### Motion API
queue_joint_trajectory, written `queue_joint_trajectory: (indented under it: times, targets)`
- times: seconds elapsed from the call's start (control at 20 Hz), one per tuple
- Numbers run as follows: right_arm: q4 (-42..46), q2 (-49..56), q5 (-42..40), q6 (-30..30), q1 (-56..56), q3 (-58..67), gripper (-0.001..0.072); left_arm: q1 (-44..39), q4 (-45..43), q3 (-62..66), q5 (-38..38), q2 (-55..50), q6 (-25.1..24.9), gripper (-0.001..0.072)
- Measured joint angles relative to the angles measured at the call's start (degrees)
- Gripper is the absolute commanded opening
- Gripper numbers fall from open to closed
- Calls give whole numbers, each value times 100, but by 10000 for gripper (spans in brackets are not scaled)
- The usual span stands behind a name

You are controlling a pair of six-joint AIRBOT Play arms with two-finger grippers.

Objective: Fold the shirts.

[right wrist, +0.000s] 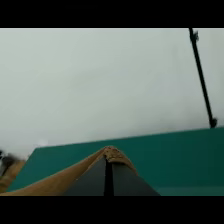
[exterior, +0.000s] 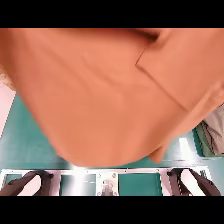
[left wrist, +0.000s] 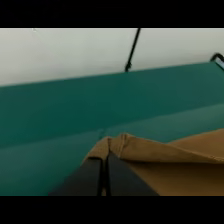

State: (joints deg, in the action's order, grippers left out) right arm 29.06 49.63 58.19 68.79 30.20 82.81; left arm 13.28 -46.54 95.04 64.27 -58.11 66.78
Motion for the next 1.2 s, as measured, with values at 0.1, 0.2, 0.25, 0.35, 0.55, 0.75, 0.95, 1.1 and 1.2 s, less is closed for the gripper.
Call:
queue_joint_trajectory:
  times: [0.1,0.2,0.25,0.35,0.55,0.75,0.95,1.1,1.2]
  targets:
    - [-22,621,-374,-184,-490,-549,17,-7,457,-426,-138,-721,-310,21]
    - [-20,1443,-791,-315,-898,-874,17,-70,767,-664,-354,-1486,-636,21]
    - [-35,1895,-990,-354,-1071,-975,17,-166,964,-745,-501,-1934,-826,22]
    - [-46,2765,-1351,-413,-1318,-1091,18,-393,1126,-839,-796,-2686,-1104,22]
    - [-164,4057,-1690,-452,-1467,-1163,253,-813,1325,-911,-1526,-3768,-1423,607]
    - [-160,4520,-1113,-472,-940,-1060,282,-481,1292,-671,-1235,-4089,-1191,622]
    - [212,4474,417,-476,-63,-1147,282,352,828,-332,496,-4179,-525,621]
    - [824,4079,1141,-479,457,-1740,283,734,461,-623,1775,-4205,-39,621]
    - [1257,3729,1368,-479,802,-2221,283,870,299,-1207,2387,-4168,214,610]
